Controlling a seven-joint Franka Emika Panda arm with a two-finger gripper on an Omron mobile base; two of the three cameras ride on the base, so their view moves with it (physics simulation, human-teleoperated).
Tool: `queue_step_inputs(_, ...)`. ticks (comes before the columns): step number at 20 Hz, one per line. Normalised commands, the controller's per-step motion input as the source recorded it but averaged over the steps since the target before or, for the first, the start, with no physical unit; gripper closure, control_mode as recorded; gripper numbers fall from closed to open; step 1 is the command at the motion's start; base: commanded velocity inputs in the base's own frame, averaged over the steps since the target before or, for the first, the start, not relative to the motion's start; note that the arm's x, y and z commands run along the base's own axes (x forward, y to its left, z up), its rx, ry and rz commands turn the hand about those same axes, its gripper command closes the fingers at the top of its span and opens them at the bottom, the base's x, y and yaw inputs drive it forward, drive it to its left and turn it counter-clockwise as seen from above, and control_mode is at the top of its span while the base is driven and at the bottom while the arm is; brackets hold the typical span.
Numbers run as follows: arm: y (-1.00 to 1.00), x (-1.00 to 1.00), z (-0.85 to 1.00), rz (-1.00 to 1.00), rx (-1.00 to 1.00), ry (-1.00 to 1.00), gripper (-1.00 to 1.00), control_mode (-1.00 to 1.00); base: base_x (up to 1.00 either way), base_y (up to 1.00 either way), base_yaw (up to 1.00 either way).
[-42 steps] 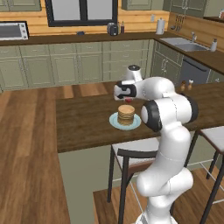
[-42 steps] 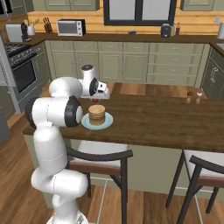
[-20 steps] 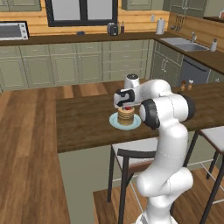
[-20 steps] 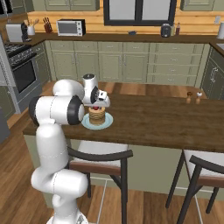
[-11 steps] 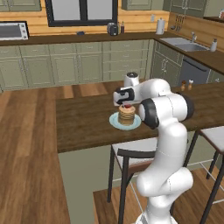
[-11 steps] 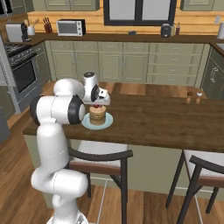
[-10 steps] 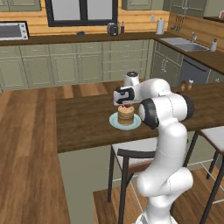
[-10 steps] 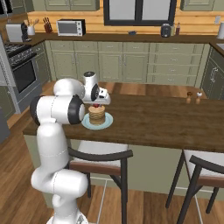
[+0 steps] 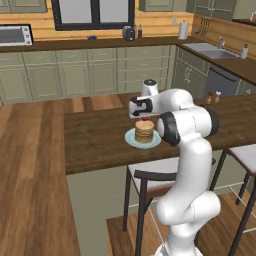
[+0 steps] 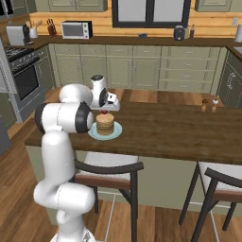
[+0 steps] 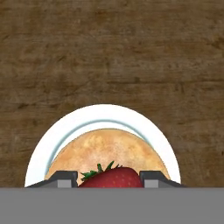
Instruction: Take the strawberry from the fridge and place it on top of the pancake, located on the dining counter.
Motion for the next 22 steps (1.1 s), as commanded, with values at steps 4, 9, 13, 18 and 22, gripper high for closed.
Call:
queue_step_inputs(4,0.00,0.06,-0.46,0.00,0.00,0.00,1.00,-1.00,0.00,0.00,0.00)
queue_step_inputs(9,0.00,0.00,-0.37,0.00,0.00,0.00,1.00,-1.00,0.00,0.00,0.00)
queue_step_inputs(13,0.00,0.00,-0.27,0.00,0.00,0.02,-1.00,-1.00,0.00,0.00,0.00)
queue_step_inputs(18,0.00,-0.16,-0.15,0.00,0.00,0.01,-1.00,-1.00,0.00,0.00,0.00)
queue_step_inputs(22,0.00,-0.20,0.00,0.00,0.00,0.00,-1.00,-1.00,0.00,0.00,0.00)
